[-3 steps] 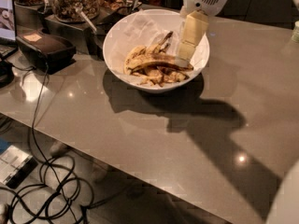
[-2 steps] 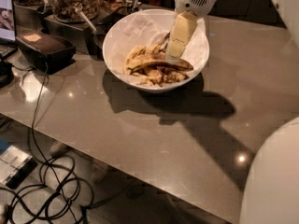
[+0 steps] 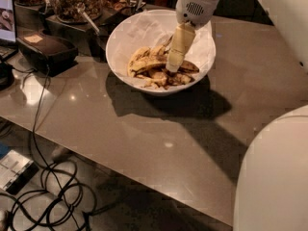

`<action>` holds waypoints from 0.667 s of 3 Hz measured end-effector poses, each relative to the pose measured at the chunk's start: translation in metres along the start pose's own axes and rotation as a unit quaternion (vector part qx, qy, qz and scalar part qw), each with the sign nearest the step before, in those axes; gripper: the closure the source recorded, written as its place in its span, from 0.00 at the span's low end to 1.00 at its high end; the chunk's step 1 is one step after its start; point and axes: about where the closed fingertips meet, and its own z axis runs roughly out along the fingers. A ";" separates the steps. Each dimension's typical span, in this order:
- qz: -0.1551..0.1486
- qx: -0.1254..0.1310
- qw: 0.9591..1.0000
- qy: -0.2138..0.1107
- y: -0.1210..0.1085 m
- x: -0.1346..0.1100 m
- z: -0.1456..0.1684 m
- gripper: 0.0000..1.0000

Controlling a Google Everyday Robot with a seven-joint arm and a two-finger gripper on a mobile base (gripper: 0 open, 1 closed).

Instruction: Pick banana from white bowl

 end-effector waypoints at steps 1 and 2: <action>0.022 0.005 0.999 0.026 -0.002 0.008 0.008 0.17; 0.033 0.014 0.998 0.044 -0.005 0.014 0.012 0.22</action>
Offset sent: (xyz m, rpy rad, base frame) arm -0.0273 -0.0343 -0.0187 -0.1871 0.1249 -0.0915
